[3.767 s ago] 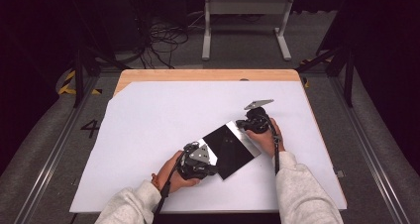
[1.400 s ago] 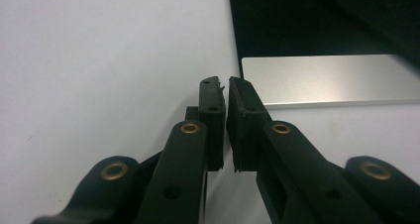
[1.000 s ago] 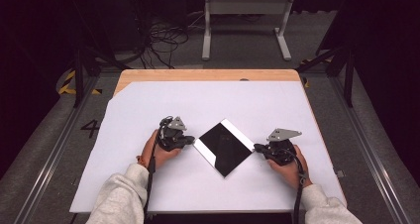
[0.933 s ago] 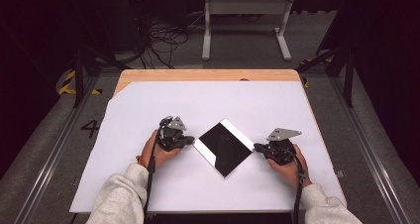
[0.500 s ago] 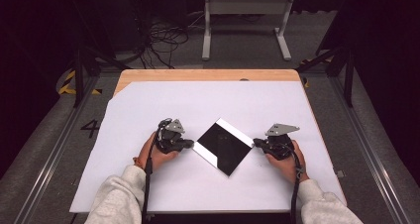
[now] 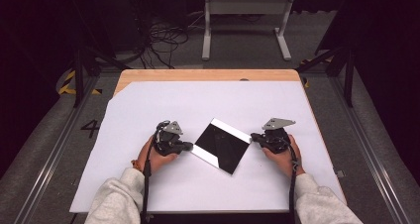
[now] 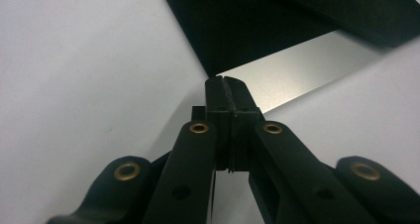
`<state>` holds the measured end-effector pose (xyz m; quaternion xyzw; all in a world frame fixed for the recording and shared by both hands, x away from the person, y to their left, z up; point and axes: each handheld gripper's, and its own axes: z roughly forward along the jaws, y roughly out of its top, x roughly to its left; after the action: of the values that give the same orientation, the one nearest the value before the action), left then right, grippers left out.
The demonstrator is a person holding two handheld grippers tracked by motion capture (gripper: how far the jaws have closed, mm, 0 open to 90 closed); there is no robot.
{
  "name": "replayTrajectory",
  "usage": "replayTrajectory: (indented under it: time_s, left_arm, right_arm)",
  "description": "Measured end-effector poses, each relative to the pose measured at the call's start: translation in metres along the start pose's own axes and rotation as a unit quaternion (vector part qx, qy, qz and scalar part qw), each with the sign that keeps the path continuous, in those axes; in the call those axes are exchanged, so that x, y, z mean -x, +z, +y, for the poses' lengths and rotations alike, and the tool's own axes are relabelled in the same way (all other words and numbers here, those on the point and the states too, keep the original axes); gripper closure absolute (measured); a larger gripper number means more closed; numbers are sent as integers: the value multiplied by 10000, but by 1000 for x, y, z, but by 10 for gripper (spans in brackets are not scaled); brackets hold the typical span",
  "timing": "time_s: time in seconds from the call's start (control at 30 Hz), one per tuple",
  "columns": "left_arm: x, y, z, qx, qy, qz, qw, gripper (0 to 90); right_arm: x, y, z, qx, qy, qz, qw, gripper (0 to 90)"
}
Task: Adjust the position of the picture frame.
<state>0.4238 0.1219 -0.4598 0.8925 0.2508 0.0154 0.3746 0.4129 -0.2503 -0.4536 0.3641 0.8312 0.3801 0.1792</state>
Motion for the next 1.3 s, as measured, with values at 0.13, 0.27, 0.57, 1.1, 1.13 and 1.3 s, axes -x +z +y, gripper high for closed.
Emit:
replayTrajectory:
  time_s: [0.13,0.27,0.57,1.1,1.13,1.3]
  left_arm:
    - [1,-1,-2,22,38,-56,10000,899]
    - [3,-2,-2,-47,137,-120,9998,899]
    - [7,-2,-6,-38,124,-365,9992,899]
    - [24,-2,-9,-58,313,-241,9992,899]
    - [24,-2,-9,-76,317,-235,9992,898]
    - [22,-2,-11,13,190,-316,9993,899]
  right_arm:
    - [0,2,2,-4,-3,-11,10000,900]
    - [1,4,4,-9,18,-7,10000,900]
    - [4,13,11,-4,-26,-120,9999,900]
    - [9,21,17,-180,67,-146,9997,900]
    - [8,20,15,-170,69,-108,9998,900]
    - [-1,14,11,-202,-37,96,9997,900]
